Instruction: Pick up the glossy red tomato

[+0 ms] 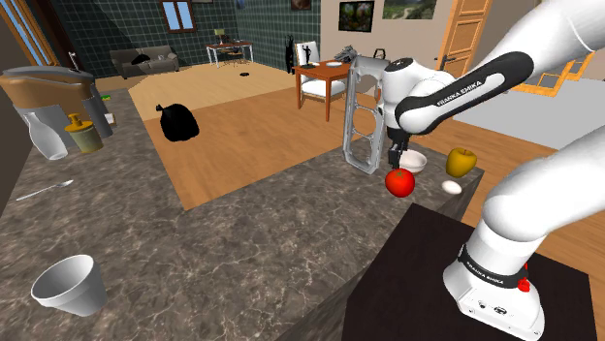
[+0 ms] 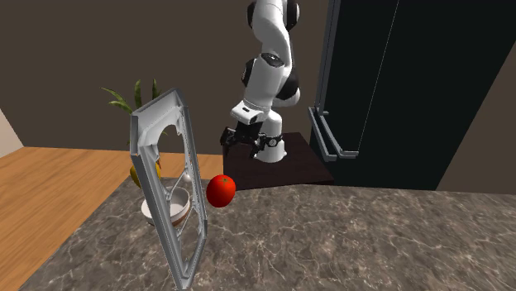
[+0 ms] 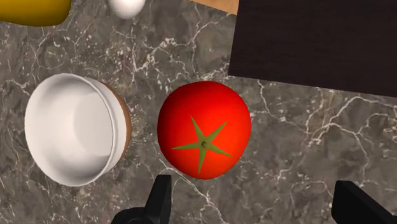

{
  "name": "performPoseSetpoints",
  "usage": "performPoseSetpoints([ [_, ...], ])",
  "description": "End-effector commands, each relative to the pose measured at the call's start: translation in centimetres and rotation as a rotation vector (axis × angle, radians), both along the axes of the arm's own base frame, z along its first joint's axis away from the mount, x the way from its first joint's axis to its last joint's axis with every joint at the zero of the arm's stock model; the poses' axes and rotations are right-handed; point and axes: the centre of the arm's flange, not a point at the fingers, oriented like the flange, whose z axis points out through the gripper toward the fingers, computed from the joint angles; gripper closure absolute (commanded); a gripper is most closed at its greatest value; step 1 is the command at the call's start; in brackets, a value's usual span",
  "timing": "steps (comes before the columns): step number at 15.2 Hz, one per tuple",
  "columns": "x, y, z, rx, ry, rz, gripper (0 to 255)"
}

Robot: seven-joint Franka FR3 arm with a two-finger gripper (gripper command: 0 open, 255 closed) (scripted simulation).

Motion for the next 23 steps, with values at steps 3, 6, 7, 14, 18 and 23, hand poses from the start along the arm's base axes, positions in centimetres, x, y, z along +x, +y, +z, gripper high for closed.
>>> performPoseSetpoints([
  [3, 0.9, -3.1, -3.6, -0.053, -0.006, -0.004, 0],
  [6, 1.1, -3.8, -5.4, -0.065, -0.007, -0.005, 0],
  [7, 1.1, -3.8, -5.9, -0.065, -0.007, -0.005, 0],
  [14, 1.1, -3.8, -8.3, -0.065, -0.007, -0.005, 255],
  [18, 1.0, -3.8, -8.4, -0.065, -0.007, -0.005, 255],
  [23, 1.1, -3.8, -8.3, -0.065, -0.007, -0.005, 255],
])
